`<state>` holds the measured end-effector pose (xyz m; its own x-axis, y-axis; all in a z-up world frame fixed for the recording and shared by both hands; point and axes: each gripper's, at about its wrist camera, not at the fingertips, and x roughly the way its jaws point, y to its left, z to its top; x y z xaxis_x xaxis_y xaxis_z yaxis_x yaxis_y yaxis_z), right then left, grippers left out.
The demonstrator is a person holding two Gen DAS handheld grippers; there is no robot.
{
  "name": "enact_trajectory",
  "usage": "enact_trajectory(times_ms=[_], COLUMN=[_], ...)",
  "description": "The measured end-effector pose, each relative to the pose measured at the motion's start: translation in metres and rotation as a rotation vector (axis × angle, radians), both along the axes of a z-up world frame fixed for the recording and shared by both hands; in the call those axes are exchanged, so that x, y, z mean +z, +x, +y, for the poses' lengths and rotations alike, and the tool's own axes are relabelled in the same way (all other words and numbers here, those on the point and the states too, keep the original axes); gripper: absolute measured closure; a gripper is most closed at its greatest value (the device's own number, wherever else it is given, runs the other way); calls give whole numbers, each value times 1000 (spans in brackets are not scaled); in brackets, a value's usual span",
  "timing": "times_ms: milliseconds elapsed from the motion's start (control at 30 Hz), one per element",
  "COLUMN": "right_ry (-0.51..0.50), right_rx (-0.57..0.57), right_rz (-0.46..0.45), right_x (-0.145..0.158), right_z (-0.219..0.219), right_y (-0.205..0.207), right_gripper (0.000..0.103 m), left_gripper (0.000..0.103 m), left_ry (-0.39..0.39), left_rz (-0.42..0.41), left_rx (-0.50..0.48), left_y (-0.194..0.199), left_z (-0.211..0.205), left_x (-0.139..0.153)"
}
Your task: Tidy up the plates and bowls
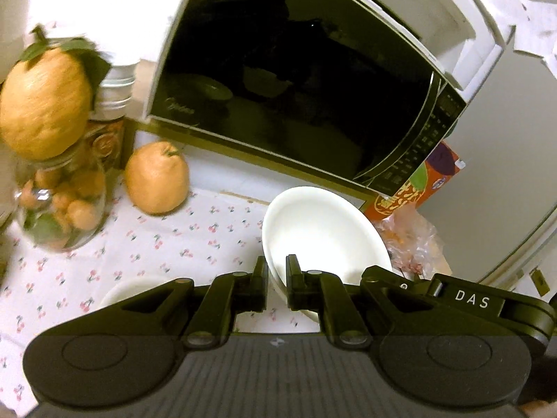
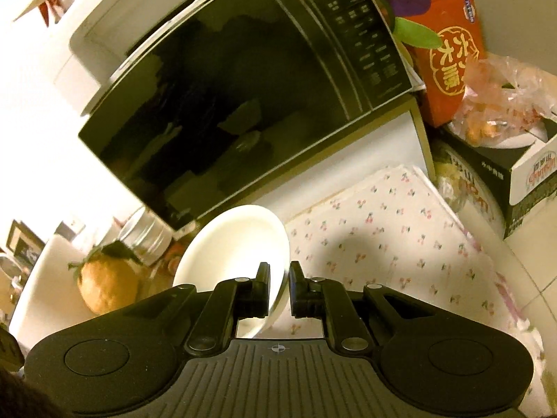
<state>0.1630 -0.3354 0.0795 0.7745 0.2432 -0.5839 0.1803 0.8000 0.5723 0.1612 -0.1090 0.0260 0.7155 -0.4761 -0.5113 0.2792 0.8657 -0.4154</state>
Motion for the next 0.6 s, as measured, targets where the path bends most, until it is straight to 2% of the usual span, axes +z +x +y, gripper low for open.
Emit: enact_trajectory(times_ms=[600], right_ry=[31], right_rx=[77], right_rz=[96], right_x=[-33], right_z=[50], right_y=[-23], right_gripper=[91], left_gripper=[94], left_ry=[-9], left_rz=[91], left_rx=[32], left_y=[-32], left_z=[55], left_x=[-39])
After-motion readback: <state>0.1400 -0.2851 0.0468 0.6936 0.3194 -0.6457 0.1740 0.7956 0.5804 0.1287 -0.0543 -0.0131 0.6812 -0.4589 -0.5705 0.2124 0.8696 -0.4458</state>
